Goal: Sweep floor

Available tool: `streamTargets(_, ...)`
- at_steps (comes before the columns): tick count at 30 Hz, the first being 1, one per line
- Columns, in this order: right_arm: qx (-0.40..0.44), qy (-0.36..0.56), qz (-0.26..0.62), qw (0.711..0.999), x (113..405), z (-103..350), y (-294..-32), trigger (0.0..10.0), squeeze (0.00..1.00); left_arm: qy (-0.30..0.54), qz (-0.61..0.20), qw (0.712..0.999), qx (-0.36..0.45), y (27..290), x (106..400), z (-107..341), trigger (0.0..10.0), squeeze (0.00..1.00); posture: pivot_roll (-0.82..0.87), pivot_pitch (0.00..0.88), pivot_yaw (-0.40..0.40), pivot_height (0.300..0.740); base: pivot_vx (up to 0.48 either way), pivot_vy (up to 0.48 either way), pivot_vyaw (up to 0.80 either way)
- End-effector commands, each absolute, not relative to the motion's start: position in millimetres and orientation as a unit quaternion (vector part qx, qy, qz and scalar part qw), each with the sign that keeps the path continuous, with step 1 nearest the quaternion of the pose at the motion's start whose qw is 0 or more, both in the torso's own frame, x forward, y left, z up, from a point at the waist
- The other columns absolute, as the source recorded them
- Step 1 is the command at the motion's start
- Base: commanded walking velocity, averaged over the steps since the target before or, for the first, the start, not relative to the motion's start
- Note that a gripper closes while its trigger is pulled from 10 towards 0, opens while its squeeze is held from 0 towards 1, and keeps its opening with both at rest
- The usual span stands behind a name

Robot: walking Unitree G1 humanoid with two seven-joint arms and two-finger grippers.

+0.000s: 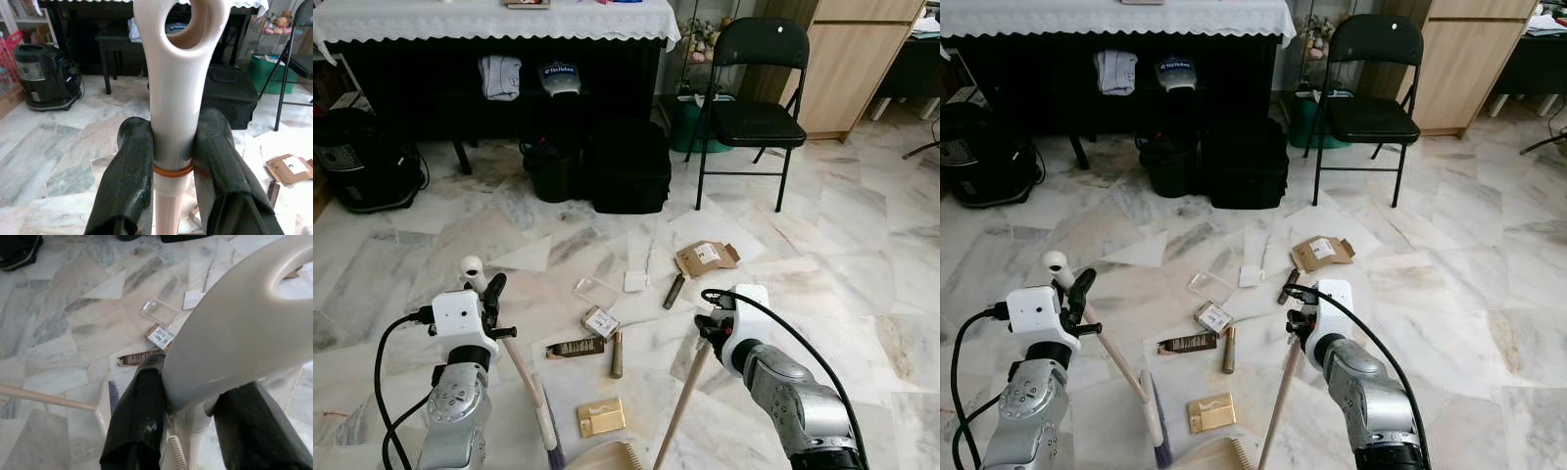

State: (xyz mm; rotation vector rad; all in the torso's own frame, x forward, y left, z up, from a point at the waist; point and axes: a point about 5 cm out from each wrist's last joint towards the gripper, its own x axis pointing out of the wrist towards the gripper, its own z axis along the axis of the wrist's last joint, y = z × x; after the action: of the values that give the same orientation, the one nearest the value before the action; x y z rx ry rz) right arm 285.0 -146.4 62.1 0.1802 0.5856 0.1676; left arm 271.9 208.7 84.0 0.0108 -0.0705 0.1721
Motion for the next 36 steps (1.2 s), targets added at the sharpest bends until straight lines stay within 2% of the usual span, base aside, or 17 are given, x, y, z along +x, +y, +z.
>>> streamTargets(1, 0.127, 0.269, 0.102, 0.949, 287.1, 68.1, -135.7, 10.0, 0.00, -0.052, 0.088, 0.995, 0.008, 210.7, 274.8, 90.8, 10.0, 0.00, 0.07, 0.067, -0.047, 0.740, 0.000, 0.000, 0.00)
streamTargets(4, 0.107, 0.201, 0.054, 0.972, 297.6, 84.3, -144.2, 10.0, 0.00, -0.052, 0.089, 0.995, 0.007, 210.7, 275.3, 91.0, 10.0, 0.00, 0.07, 0.065, -0.046, 0.740, 0.000, 0.000, 0.00)
streamTargets(15, 0.067, 0.114, 0.014, 0.991, 304.4, 106.2, -152.7, 10.0, 0.00, -0.054, 0.088, 0.995, 0.002, 209.5, 275.7, 91.6, 10.0, 0.00, 0.07, 0.066, -0.046, 0.740, 0.000, 0.000, 0.00)
streamTargets(16, 0.042, 0.096, 0.007, 0.994, 305.2, 109.6, -154.7, 10.0, 0.00, -0.054, 0.088, 0.995, 0.001, 209.3, 275.6, 91.7, 10.0, 0.00, 0.07, 0.067, -0.046, 0.740, 0.000, 0.000, 0.00)
streamTargets(27, -0.042, 0.041, -0.021, 0.998, 302.6, 111.6, -159.6, 10.0, 0.00, -0.063, 0.098, 0.993, -0.005, 210.3, 275.2, 94.5, 10.0, 0.00, 0.06, 0.078, -0.046, 0.740, 0.000, 0.000, 0.00)
streamTargets(36, -0.041, 0.047, -0.055, 0.997, 297.9, 88.3, -170.7, 10.0, 0.00, -0.062, 0.100, 0.993, -0.009, 209.9, 276.3, 93.2, 10.0, 0.00, 0.06, 0.092, -0.046, 0.740, 0.000, 0.000, 0.00)
